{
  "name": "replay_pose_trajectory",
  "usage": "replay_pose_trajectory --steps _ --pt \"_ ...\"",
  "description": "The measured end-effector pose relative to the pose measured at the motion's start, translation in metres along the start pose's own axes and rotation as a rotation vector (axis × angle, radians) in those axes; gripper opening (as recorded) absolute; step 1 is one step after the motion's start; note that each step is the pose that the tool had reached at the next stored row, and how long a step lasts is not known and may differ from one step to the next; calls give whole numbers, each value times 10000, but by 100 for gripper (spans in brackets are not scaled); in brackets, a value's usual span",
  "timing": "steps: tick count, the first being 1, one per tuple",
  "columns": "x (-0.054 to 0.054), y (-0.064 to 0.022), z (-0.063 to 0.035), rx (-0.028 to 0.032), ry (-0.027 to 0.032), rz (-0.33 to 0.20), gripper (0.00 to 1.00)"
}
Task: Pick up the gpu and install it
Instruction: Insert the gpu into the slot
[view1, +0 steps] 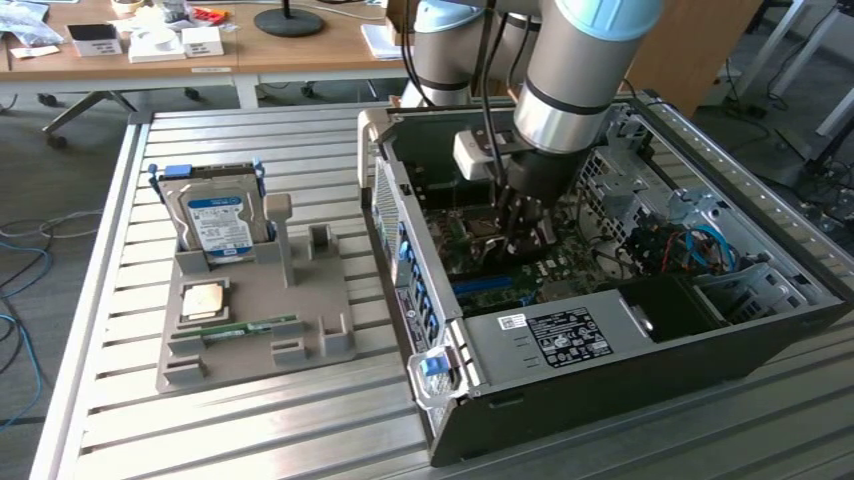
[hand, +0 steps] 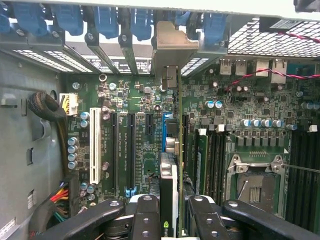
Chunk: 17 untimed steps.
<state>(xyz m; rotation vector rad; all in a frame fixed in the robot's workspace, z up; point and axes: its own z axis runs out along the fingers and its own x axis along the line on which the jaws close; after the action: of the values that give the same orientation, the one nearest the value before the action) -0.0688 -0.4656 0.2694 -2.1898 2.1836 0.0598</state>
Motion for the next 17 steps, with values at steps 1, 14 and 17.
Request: replay_pose_trajectory --steps 1,14,17 --pt "0 0 6 0 -1 0 27" --pt "0 5 9 3 1 57 27" --pt "0 5 9 5 1 80 27"
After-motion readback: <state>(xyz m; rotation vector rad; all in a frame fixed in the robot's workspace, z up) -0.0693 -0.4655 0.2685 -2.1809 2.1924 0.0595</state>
